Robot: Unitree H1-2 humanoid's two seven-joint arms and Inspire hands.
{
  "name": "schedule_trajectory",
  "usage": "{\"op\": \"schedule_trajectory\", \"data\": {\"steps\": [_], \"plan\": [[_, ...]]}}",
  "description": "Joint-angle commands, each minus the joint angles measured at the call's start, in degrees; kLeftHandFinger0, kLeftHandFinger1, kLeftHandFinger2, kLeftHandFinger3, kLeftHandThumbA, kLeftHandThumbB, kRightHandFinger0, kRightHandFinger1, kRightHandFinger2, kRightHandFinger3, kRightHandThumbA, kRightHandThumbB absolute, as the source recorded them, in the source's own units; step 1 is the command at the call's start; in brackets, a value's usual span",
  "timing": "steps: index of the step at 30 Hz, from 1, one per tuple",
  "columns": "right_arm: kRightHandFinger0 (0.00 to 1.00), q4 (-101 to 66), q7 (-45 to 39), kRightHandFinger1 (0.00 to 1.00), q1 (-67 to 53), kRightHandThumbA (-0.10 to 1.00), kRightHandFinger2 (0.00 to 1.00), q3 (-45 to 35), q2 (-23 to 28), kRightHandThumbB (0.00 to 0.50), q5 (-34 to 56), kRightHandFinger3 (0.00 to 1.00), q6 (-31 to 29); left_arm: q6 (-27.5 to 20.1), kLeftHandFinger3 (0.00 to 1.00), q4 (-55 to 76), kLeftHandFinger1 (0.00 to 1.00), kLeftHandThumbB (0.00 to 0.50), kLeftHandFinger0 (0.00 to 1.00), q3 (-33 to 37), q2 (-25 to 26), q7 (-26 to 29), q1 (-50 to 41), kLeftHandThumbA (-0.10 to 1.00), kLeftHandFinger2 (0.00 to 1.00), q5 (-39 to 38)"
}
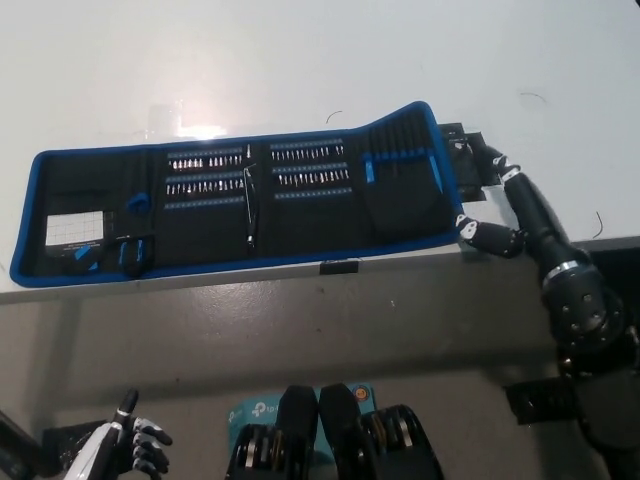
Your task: The robot uses its right hand to lift an edge of the toolkit kept in middle of the desk and make one fold in it
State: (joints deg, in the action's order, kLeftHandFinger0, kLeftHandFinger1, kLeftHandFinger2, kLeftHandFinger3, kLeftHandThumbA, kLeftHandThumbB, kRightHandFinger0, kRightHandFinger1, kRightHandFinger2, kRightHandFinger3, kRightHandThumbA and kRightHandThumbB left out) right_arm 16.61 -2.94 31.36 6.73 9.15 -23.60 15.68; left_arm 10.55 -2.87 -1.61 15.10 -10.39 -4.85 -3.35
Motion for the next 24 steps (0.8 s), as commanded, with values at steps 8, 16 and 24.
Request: {"op": "schedule_trajectory", "data": {"steps": [8, 16, 24], "plan": [[1.0, 8.1, 9.9, 1.0, 5.0, 0.41, 1.0, -0.7, -6.7, 0.342, -0.7, 1.0, -2.1, -0.9, 0.35, 1.6, 0.34, 0.5, 0.4, 0.0, -0.1, -0.5, 0.1, 1.0, 0.3, -0.3], [1.0, 12.3, 13.9, 1.0, 4.9, 0.32, 1.0, -1.7, -9.9, 0.348, 1.2, 1.0, -5.6, -1.8, 0.36, 1.5, 0.34, 0.5, 0.4, 0.0, -0.3, -0.9, 0.1, 1.0, 0.31, -0.9], [1.0, 11.9, 14.3, 1.0, 6.8, 0.27, 1.0, -1.5, -14.1, 0.357, 2.7, 1.0, -5.0, -2.1, 0.32, 1.0, 0.31, 0.5, 0.35, -0.4, -1.1, -0.4, -0.3, 1.0, 0.26, -0.8]]}}
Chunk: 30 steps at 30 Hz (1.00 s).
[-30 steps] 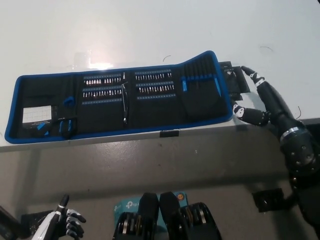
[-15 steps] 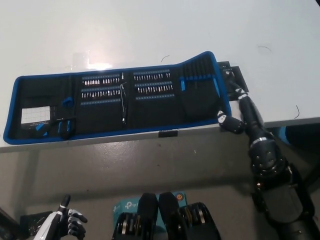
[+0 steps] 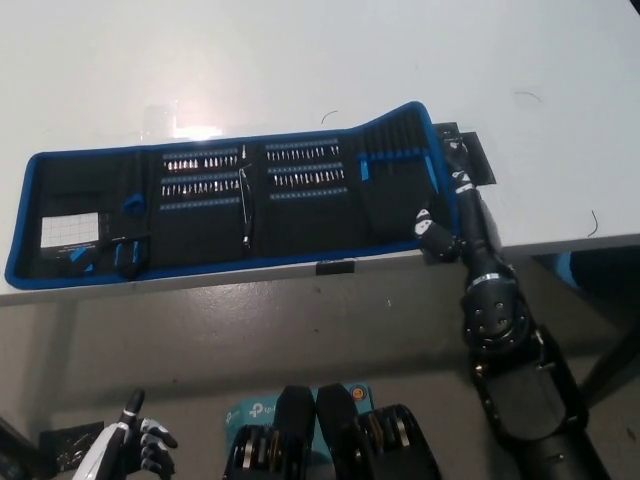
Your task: The robot uses its right hand to lift an edge of the toolkit kept in middle of the desk and make one fold in it
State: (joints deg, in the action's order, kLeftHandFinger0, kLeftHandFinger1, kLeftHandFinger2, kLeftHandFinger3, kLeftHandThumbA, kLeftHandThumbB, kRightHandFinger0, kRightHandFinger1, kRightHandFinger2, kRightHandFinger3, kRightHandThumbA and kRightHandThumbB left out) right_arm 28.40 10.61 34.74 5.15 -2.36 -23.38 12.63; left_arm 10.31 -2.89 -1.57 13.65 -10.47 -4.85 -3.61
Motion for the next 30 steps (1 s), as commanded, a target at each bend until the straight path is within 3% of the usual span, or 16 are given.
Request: {"op": "schedule_trajectory", "data": {"steps": [1, 4, 8, 12, 14, 15, 16, 17, 18, 19, 20, 21, 22, 23, 26, 30], "plan": [[1.0, 0.1, 0.7, 1.0, 3.4, 0.26, 1.0, 0.1, -2.6, 0.357, 2.4, 1.0, -2.0, -1.9, 0.32, 1.1, 0.31, 0.5, 0.35, -0.5, 0.3, -0.3, -0.4, 1.0, 0.26, -0.5], [1.0, 0.1, 1.0, 1.0, 3.6, 0.25, 1.0, 0.4, -3.7, 0.36, 2.4, 1.0, -2.5, -1.2, 0.33, 1.8, 0.32, 0.5, 0.36, -0.5, 0.3, -0.2, -0.5, 1.0, 0.27, -0.5], [1.0, -1.1, -1.5, 1.0, 3.8, 0.29, 1.0, 1.6, -4.1, 0.318, 2.9, 1.0, -0.7, -0.7, 0.33, 1.6, 0.31, 0.5, 0.34, -0.6, 0.5, -0.3, 0.4, 1.0, 0.27, -0.6], [1.0, -1.0, -1.5, 1.0, 3.8, 0.24, 1.0, 2.5, -4.0, 0.326, 3.0, 1.0, -2.1, -1.6, 0.31, 1.4, 0.31, 0.5, 0.34, -0.5, 0.9, -0.9, 0.9, 1.0, 0.25, -0.7], [1.0, -0.7, -1.2, 1.0, 3.6, 0.16, 1.0, 1.4, -4.5, 0.347, 4.9, 1.0, -3.9, -2.1, 0.3, 0.9, 0.31, 0.5, 0.33, -0.5, 1.1, -1.1, 1.2, 1.0, 0.24, -0.6], [0.98, -0.7, -1.0, 0.95, 3.4, 0.12, 0.96, 1.1, -4.7, 0.346, 5.6, 1.0, -4.5, -2.0, 0.29, 1.0, 0.3, 0.5, 0.32, -0.5, 1.1, -0.9, 1.2, 1.0, 0.24, -0.5], [0.24, -0.2, -1.1, 0.24, 3.1, -0.02, 0.35, 0.0, -4.9, 0.289, 7.7, 1.0, -7.3, -2.2, 0.28, 0.8, 0.3, 0.5, 0.31, -0.3, 1.3, -0.7, 1.3, 1.0, 0.24, 0.1], [0.06, -0.1, -1.1, 0.07, 3.0, 0.0, 0.26, -0.2, -4.9, 0.301, 8.0, 1.0, -7.8, -2.1, 0.28, 0.8, 0.3, 0.5, 0.31, -0.2, 1.4, -0.8, 1.3, 1.0, 0.24, 0.2], [0.0, 0.6, -0.9, 0.0, 3.1, -0.1, 0.02, 0.0, -4.5, 0.255, 7.8, 1.0, -9.4, -2.3, 0.28, 0.7, 0.3, 0.5, 0.31, -0.1, 1.5, -0.9, 1.4, 1.0, 0.24, 0.3], [0.0, 1.0, 0.1, 0.0, 2.8, -0.1, 0.0, 0.0, -4.3, 0.184, 7.7, 1.0, -12.4, -2.4, 0.27, 0.6, 0.29, 0.5, 0.29, -0.2, 1.6, -0.9, 1.5, 1.0, 0.24, 0.2], [0.0, 1.4, 2.4, 0.0, 2.7, -0.1, 0.01, 0.4, -3.9, 0.125, 6.2, 0.71, -14.7, -2.5, 0.28, 0.7, 0.3, 0.5, 0.32, -0.1, 1.7, -1.3, 1.4, 1.0, 0.25, -0.1], [0.0, 1.1, 4.1, 0.02, 2.5, -0.1, 0.12, 0.9, -3.4, 0.068, 4.6, 0.43, -15.4, -2.3, 0.29, 1.0, 0.31, 0.5, 0.33, -0.1, 1.8, -1.4, 1.3, 1.0, 0.25, -0.2], [0.0, 0.9, 4.8, 0.13, 2.4, -0.1, 0.32, 1.1, -3.2, 0.068, 4.0, 0.28, -15.6, -2.2, 0.3, 1.1, 0.31, 0.5, 0.33, -0.1, 1.9, -1.6, 1.2, 1.0, 0.27, -0.2], [0.0, 0.8, 5.3, 0.19, 2.4, -0.1, 0.46, 1.1, -3.1, 0.051, 3.7, 0.2, -15.8, -2.4, 0.3, 1.1, 0.31, 0.5, 0.34, -0.1, 2.0, -1.8, 1.2, 1.0, 0.28, -0.5], [0.0, 0.6, 6.9, 0.25, 2.3, -0.1, 0.53, 1.1, -2.7, 0.061, 3.0, 0.15, -16.6, -1.6, 0.31, 1.2, 0.3, 0.5, 0.3, -0.3, 1.9, -1.6, 1.2, 1.0, 0.27, -0.3], [0.0, 0.8, 8.4, 0.17, 2.3, -0.1, 0.43, 1.4, -2.2, 0.077, 2.5, 0.17, -18.6, -1.6, 0.29, 1.4, 0.3, 0.5, 0.32, 0.0, 2.0, -1.6, 1.2, 1.0, 0.24, 0.1]]}}
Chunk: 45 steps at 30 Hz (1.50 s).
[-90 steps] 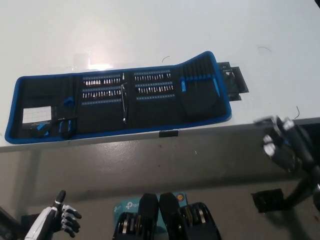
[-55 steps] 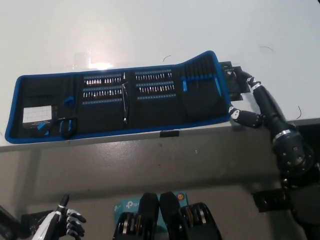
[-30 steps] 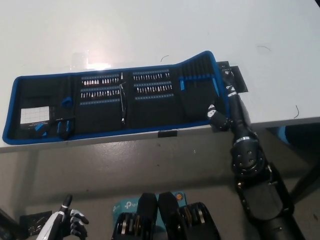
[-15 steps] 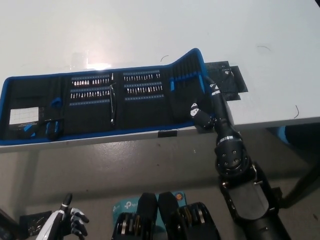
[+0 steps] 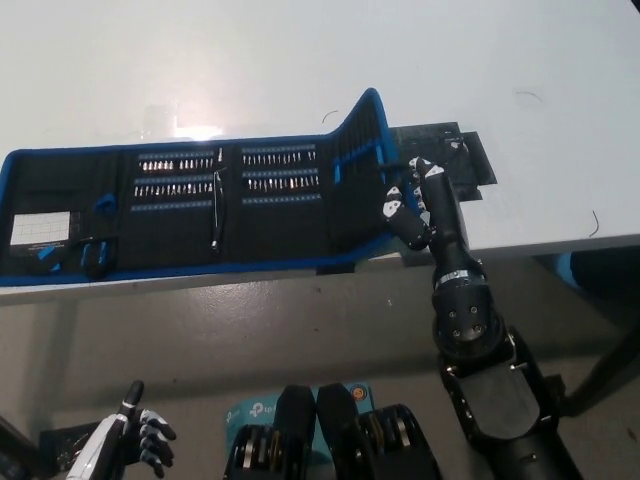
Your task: The robot uses its right hand to lift an edge of the toolkit kept in middle of the desk and make one fold in it
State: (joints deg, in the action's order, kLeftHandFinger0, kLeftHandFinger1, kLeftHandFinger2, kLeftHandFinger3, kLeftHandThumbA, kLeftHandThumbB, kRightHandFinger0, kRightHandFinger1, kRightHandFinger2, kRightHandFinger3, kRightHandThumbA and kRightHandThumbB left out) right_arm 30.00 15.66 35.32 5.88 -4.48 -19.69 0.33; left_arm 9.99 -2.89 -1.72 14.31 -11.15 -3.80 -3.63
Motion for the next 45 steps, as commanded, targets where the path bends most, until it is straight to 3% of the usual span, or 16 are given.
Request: {"op": "schedule_trajectory", "data": {"steps": [1, 10, 11, 15, 20, 22, 25, 27, 31, 34, 35, 39, 40, 43, 44, 45], "plan": [[0.0, -0.9, 3.6, 0.17, 1.7, -0.1, 0.42, 0.7, -0.1, 0.075, -1.4, 0.18, -6.3, -1.4, 0.29, 1.4, 0.29, 0.5, 0.32, 0.2, 1.4, -1.0, 0.1, 1.0, 0.24, 0.1], [0.0, -3.5, 0.4, 0.06, 4.8, -0.1, 0.34, 9.3, 4.2, 0.116, -10.3, 0.23, -3.3, -0.1, 0.31, 1.9, 0.32, 0.5, 0.35, 0.1, 2.2, -2.2, 0.6, 1.0, 0.26, -0.5], [0.01, -4.0, -0.5, 0.11, 5.5, -0.08, 0.34, 10.8, 4.7, 0.163, -11.3, 0.25, -2.7, 0.0, 0.35, 1.8, 0.34, 0.5, 0.37, 0.1, 2.4, -2.4, 0.6, 1.0, 0.31, -0.5], [0.0, -5.1, -8.0, 0.0, 10.6, -0.1, 0.16, 19.6, 6.8, 0.208, -17.2, 0.35, 0.6, -0.3, 0.34, 1.4, 0.34, 0.5, 0.35, 0.3, 2.7, -2.5, 0.8, 1.0, 0.3, -0.1], [0.0, -3.5, -13.0, 0.01, 14.9, -0.1, 0.17, 28.0, 6.0, 0.282, -21.4, 0.28, 3.4, 0.1, 0.35, 1.9, 0.35, 0.5, 0.38, 0.8, 2.2, -2.1, 0.3, 1.0, 0.29, 0.4], [0.0, -1.7, -12.4, 0.02, 15.9, -0.1, 0.24, 30.4, 5.2, 0.25, -22.6, 0.16, 1.9, 0.4, 0.34, 2.0, 0.34, 0.5, 0.37, 0.9, 2.2, -2.2, 0.4, 1.0, 0.28, 0.5], [0.0, 0.7, -12.6, 0.12, 17.5, -0.1, 0.45, 33.5, 3.8, 0.268, -24.6, 0.21, 2.1, 0.2, 0.32, 1.7, 0.33, 0.5, 0.37, 1.2, 2.3, -2.4, 0.7, 1.0, 0.27, 0.8], [0.0, 4.3, -12.0, 0.07, 19.2, -0.1, 0.41, 36.0, 1.8, 0.27, -26.5, 0.35, 2.0, -0.1, 0.32, 1.6, 0.32, 0.5, 0.38, 1.5, 2.4, -2.5, 0.9, 1.0, 0.28, 1.0], [0.0, 8.6, -12.6, 0.04, 21.1, -0.09, 0.35, 38.9, 0.4, 0.313, -28.2, 0.36, 2.1, 0.3, 0.31, 1.3, 0.32, 0.5, 0.38, 1.8, 1.8, -2.0, 1.4, 1.0, 0.28, 1.1], [0.0, 11.9, -16.1, 0.0, 21.4, -0.04, 0.27, 42.1, -0.2, 0.288, -29.9, 0.38, 2.9, 0.6, 0.29, 1.5, 0.32, 0.5, 0.4, 2.1, 1.6, -2.1, 1.5, 1.0, 0.27, 1.2], [0.0, 12.9, -17.8, 0.03, 20.4, -0.02, 0.29, 44.0, 0.1, 0.217, -30.9, 0.43, 3.1, 0.6, 0.29, 1.6, 0.32, 0.5, 0.39, 2.2, 1.7, -2.3, 1.6, 1.0, 0.27, 1.1], [0.0, 14.2, -20.8, 0.13, 18.8, -0.1, 0.41, 47.2, 1.1, 0.242, -32.7, 0.42, 3.7, 1.0, 0.3, 2.0, 0.32, 0.5, 0.38, 2.0, 2.1, -2.6, 2.0, 1.0, 0.27, 1.0], [0.11, 12.5, -26.5, 0.25, 17.6, -0.1, 0.55, 48.0, 2.2, 0.225, -32.3, 0.62, 5.5, 1.2, 0.3, 2.1, 0.32, 0.5, 0.38, 1.9, 2.0, -2.5, 2.0, 1.0, 0.27, 0.8], [0.0, 12.2, -27.8, 0.13, 16.5, -0.1, 0.4, 48.2, 3.3, 0.198, -31.9, 0.93, 5.4, 1.0, 0.32, 1.9, 0.32, 0.5, 0.37, 1.7, 2.3, -2.9, 2.1, 1.0, 0.28, 0.5], [0.05, 12.9, -28.8, 0.23, 16.4, -0.1, 0.5, 48.5, 3.2, 0.148, -31.9, 1.0, 5.6, 0.9, 0.33, 1.8, 0.34, 0.5, 0.37, 1.6, 2.4, -2.9, 1.9, 1.0, 0.29, 0.4], [0.47, 12.6, -30.5, 0.72, 16.0, -0.1, 0.9, 48.5, 3.6, 0.164, -31.7, 1.0, 6.2, 1.2, 0.35, 1.7, 0.35, 0.5, 0.38, 1.5, 2.3, -2.9, 1.6, 1.0, 0.32, 0.0]]}}
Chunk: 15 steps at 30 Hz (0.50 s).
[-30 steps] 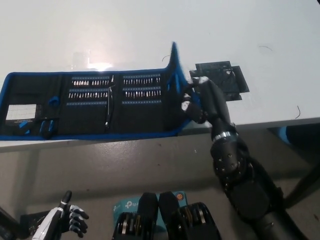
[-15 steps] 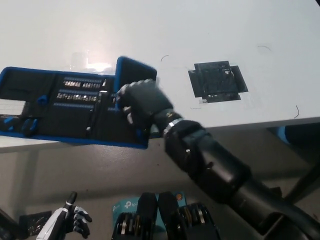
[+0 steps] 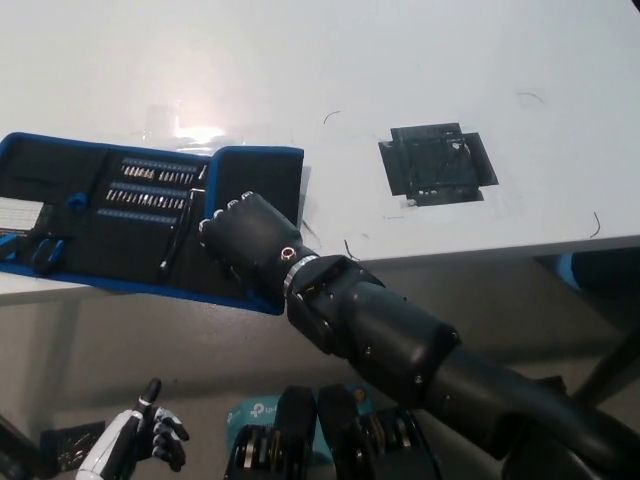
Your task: The robot uses its right hand to lift an edge of the toolkit kept in middle of the desk and make one fold in it
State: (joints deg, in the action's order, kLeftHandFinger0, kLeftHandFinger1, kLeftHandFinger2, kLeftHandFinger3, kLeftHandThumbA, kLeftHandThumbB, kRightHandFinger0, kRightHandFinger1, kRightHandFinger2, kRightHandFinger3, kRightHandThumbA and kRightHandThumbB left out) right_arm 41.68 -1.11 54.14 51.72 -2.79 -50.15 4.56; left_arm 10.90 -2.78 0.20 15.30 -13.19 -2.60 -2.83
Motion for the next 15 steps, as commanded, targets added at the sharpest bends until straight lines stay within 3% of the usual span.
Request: {"op": "schedule_trajectory", "data": {"steps": [1, 2, 4, 6, 7, 8, 9, 12, 15], "plan": [[0.81, 0.1, -13.9, 1.0, -3.2, 0.03, 1.0, 2.6, 2.4, 0.226, -1.2, 1.0, 2.2, 0.0, 0.35, 1.5, 0.35, 0.5, 0.38, -0.4, 1.3, -0.8, 0.4, 1.0, 0.31, -0.6], [1.0, -1.3, -14.1, 1.0, -4.0, 0.11, 1.0, 2.3, 3.3, 0.268, -1.0, 1.0, 2.5, -0.3, 0.35, 1.5, 0.34, 0.5, 0.38, -0.4, 1.2, -0.7, 0.2, 1.0, 0.3, -0.4], [1.0, -2.1, -13.1, 1.0, -4.9, 0.11, 1.0, 1.1, 3.7, 0.348, 0.5, 1.0, 1.3, -0.4, 0.34, 1.6, 0.34, 0.5, 0.37, -0.4, 1.0, -0.4, -0.2, 1.0, 0.29, -0.3], [1.0, -3.3, -14.3, 1.0, -5.0, 0.16, 1.0, -0.1, 4.0, 0.399, 2.2, 1.0, 0.7, -0.1, 0.33, 2.0, 0.35, 0.5, 0.39, -0.4, 0.9, -0.3, -0.4, 1.0, 0.31, -0.2], [1.0, -3.5, -14.7, 1.0, -5.0, 0.16, 1.0, -0.3, 4.0, 0.399, 2.3, 1.0, 0.8, -0.2, 0.33, 1.9, 0.35, 0.5, 0.39, -0.4, 0.9, -0.2, -0.4, 1.0, 0.31, -0.2], [1.0, -4.3, -16.6, 1.0, -4.6, 0.26, 1.0, -1.4, 3.9, 0.482, 3.9, 1.0, 1.0, -0.1, 0.33, 1.6, 0.35, 0.5, 0.39, -0.6, 0.8, -0.3, -0.3, 1.0, 0.31, -0.6], [1.0, -4.4, -16.7, 1.0, -4.6, 0.26, 1.0, -1.4, 3.9, 0.484, 3.8, 1.0, 1.0, -0.2, 0.33, 1.6, 0.35, 0.5, 0.39, -0.6, 0.7, -0.3, -0.3, 1.0, 0.31, -0.6], [1.0, -7.2, -17.7, 1.0, -4.3, 0.5, 1.0, -3.2, 3.9, 0.5, 5.2, 1.0, 1.6, 0.1, 0.37, 2.1, 0.36, 0.5, 0.41, -0.4, 0.8, -0.1, -0.4, 1.0, 0.33, -0.1], [1.0, -10.7, -17.5, 1.0, -4.3, 0.63, 1.0, -4.6, 3.6, 0.5, 4.5, 1.0, 4.1, -0.3, 0.36, 1.9, 0.35, 0.5, 0.41, -0.4, 1.0, -0.3, -0.4, 1.0, 0.33, -0.1]]}}
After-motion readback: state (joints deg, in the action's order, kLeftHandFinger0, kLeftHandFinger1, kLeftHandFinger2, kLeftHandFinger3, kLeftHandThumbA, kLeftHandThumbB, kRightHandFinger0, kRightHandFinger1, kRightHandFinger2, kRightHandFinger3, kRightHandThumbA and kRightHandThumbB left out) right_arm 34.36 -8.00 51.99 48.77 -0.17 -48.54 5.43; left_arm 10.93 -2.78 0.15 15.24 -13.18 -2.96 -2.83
